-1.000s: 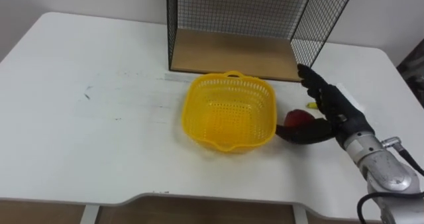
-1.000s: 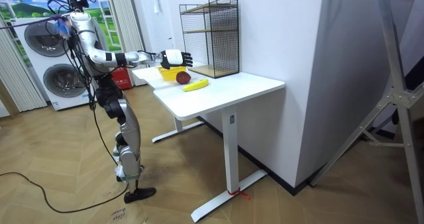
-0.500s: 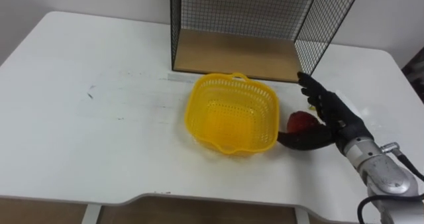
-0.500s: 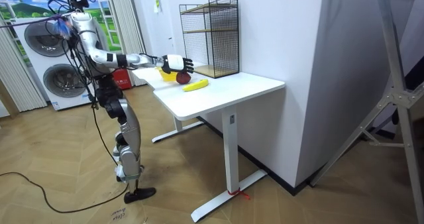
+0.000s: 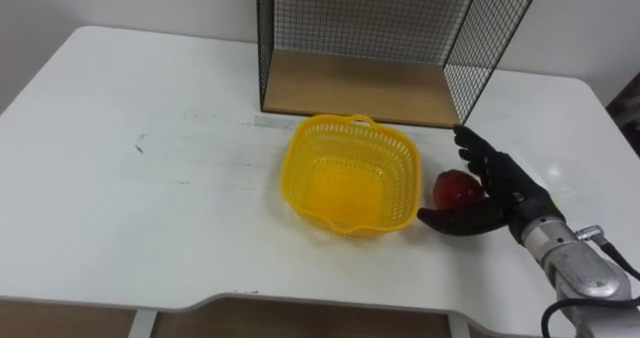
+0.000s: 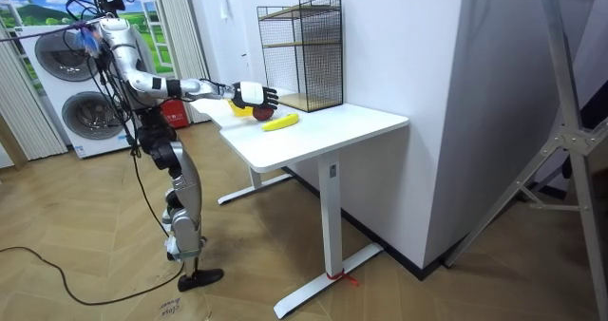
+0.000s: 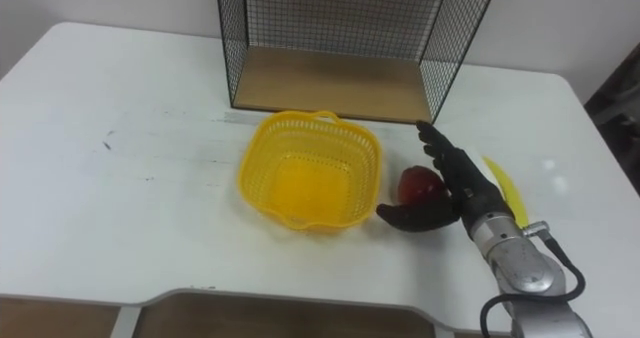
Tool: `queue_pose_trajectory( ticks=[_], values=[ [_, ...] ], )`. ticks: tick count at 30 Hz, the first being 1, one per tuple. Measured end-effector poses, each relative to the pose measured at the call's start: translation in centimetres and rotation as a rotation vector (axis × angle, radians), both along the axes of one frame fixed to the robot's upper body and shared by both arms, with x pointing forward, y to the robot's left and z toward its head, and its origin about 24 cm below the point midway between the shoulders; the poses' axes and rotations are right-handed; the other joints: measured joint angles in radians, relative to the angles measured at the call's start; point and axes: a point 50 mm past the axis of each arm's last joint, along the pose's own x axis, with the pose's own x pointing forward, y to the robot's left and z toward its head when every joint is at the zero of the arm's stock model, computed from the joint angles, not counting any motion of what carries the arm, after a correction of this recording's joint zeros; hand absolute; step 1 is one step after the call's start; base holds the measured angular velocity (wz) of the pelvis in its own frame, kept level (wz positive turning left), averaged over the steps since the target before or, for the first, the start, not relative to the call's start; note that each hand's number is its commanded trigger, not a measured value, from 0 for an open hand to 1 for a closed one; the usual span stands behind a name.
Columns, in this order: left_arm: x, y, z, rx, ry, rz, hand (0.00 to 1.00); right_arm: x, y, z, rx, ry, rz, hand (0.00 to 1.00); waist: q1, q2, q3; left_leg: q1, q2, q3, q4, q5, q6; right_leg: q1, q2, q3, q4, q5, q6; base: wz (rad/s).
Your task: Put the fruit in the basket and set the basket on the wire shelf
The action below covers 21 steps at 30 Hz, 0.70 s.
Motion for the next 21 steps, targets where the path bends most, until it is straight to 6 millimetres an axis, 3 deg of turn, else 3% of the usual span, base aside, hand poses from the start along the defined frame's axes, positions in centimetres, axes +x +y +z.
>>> queue_pose_trajectory(
  ticks=[12, 21],
  values=[
    [-0.18, -0.15, -0.06, -0.007, 0.005, 0.002, 0.0, -0.29, -0.25, -0.89, 0.007, 0.038, -0.019, 0.0, 0.0, 0.008, 0.0063, -0.001, 0.0, 0.0, 0.0, 0.0, 0.0, 0.0, 0.0, -0.005, -0.003, 0.0, 0.0, 0.0],
    [-0.34, -0.16, -0.08, -0.003, 0.018, 0.008, 0.0, -0.31, -0.3, -0.98, 0.001, 0.044, -0.021, 0.0, 0.001, 0.007, 0.0052, 0.0, -0.001, 0.0, 0.0, 0.0, 0.0, 0.0, 0.0, -0.005, -0.002, 0.0, 0.0, 0.0]
  ],
)
